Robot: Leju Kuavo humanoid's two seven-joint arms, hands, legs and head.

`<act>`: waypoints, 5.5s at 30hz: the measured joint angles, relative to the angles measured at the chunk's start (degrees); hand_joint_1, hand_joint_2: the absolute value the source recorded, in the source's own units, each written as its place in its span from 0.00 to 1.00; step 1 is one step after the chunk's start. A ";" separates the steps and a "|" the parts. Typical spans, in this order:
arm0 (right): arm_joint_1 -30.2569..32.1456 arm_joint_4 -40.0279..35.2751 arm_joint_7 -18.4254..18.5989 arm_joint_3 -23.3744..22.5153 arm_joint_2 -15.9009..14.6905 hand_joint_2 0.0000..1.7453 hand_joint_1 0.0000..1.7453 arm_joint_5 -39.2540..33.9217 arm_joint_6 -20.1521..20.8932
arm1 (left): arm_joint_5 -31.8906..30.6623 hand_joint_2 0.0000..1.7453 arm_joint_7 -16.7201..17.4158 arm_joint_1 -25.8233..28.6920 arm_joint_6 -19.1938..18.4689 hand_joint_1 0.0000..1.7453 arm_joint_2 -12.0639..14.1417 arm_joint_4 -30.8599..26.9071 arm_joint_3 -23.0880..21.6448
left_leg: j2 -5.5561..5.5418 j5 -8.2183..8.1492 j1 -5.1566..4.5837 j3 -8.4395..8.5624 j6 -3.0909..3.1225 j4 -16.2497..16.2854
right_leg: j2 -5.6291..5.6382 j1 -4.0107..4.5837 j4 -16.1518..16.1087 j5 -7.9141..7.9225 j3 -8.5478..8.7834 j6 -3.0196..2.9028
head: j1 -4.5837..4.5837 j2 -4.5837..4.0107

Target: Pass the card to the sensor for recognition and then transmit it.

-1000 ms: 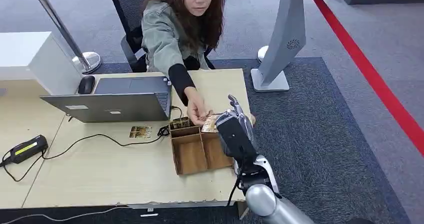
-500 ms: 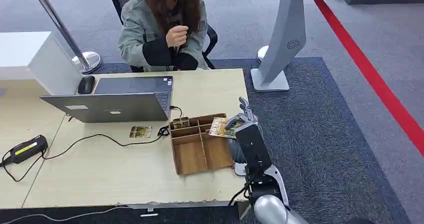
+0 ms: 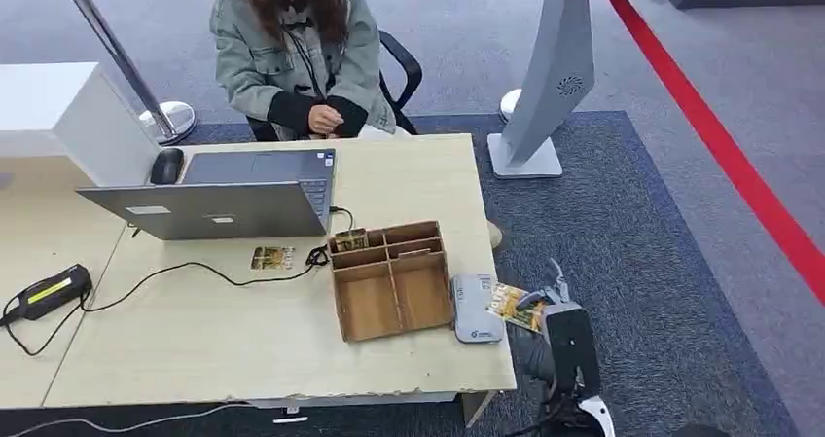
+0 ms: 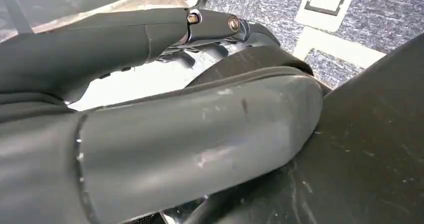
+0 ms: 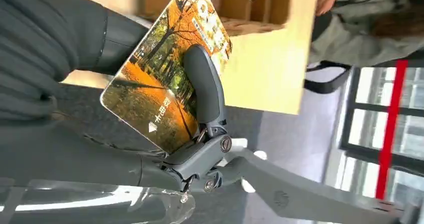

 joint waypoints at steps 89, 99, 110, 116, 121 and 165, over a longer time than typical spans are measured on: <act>-4.81 27.84 -5.09 4.20 6.36 1.00 0.91 1.80 -0.13 | -1.27 0.00 0.00 -0.09 -0.28 0.00 0.37 0.00 0.09 | 0.02 0.00 0.01 0.00 -0.02 -0.01 | -0.01 0.02 0.01 -0.03 0.01 -0.01 | 0.00 0.00; -4.82 27.82 -3.52 3.96 6.05 1.00 0.91 3.39 -0.15 | -1.55 0.00 0.00 -0.09 -0.35 0.00 0.39 0.00 0.09 | 0.02 0.00 0.01 0.00 -0.02 -0.01 | -0.02 0.02 0.01 -0.03 0.01 -0.01 | 0.00 0.00; -6.62 28.50 0.69 2.00 4.83 1.00 0.91 10.50 0.11 | -2.23 0.00 0.00 -0.13 -0.52 0.00 0.39 0.00 0.07 | 0.02 0.00 0.00 0.00 -0.02 -0.01 | -0.01 0.00 0.01 -0.03 0.01 -0.01 | 0.00 0.00; -6.99 27.80 3.94 0.98 4.04 1.00 0.92 14.54 1.09 | -2.38 0.00 0.00 -0.14 -0.57 0.00 0.39 0.00 0.07 | 0.02 0.00 0.00 0.00 -0.02 0.00 | -0.02 0.00 0.01 -0.03 0.00 -0.01 | -0.02 0.00; -6.65 25.96 5.53 0.33 3.63 1.00 0.91 15.78 1.44 | -2.38 0.00 0.00 -0.14 -0.50 0.00 0.39 0.00 0.07 | 0.02 0.00 0.01 0.00 -0.02 0.00 | -0.01 0.01 0.01 -0.03 0.00 -0.01 | 0.00 0.00; -36.73 16.79 24.50 5.44 8.48 1.00 0.91 34.12 10.99 | -7.08 0.00 0.00 -0.51 2.69 0.00 -2.08 0.00 -1.55 | -0.05 0.09 0.01 -0.03 -0.03 -0.01 | -0.08 0.02 0.06 0.02 0.04 0.00 | 0.02 0.00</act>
